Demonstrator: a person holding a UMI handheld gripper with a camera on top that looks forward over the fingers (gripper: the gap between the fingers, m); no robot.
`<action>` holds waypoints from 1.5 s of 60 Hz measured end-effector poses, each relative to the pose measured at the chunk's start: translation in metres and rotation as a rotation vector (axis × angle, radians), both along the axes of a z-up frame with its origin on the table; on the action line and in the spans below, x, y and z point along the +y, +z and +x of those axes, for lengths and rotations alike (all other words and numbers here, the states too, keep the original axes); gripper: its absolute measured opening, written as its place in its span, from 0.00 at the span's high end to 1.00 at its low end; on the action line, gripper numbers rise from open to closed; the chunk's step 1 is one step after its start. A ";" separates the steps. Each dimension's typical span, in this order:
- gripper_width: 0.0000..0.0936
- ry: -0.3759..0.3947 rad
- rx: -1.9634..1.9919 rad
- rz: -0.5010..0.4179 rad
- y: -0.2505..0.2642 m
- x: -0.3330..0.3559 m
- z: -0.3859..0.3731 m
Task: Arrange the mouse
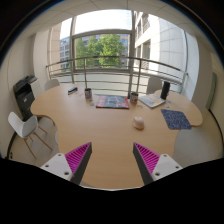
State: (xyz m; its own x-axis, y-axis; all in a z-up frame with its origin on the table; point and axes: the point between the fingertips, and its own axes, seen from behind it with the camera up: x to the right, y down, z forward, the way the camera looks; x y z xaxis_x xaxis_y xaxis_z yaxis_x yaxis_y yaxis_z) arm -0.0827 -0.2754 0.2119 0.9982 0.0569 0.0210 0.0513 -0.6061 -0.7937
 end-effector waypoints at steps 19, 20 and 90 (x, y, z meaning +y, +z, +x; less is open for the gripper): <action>0.09 -0.107 -0.038 -0.045 -0.050 -0.005 0.042; 0.09 -0.113 -0.039 -0.045 -0.053 -0.003 0.047; 0.56 -0.006 -0.020 0.001 -0.221 0.348 0.157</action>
State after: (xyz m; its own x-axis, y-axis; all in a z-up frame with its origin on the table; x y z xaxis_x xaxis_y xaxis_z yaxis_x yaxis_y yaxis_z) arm 0.0748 0.0728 -0.0088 0.9979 0.0508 0.0412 0.0636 -0.6061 -0.7929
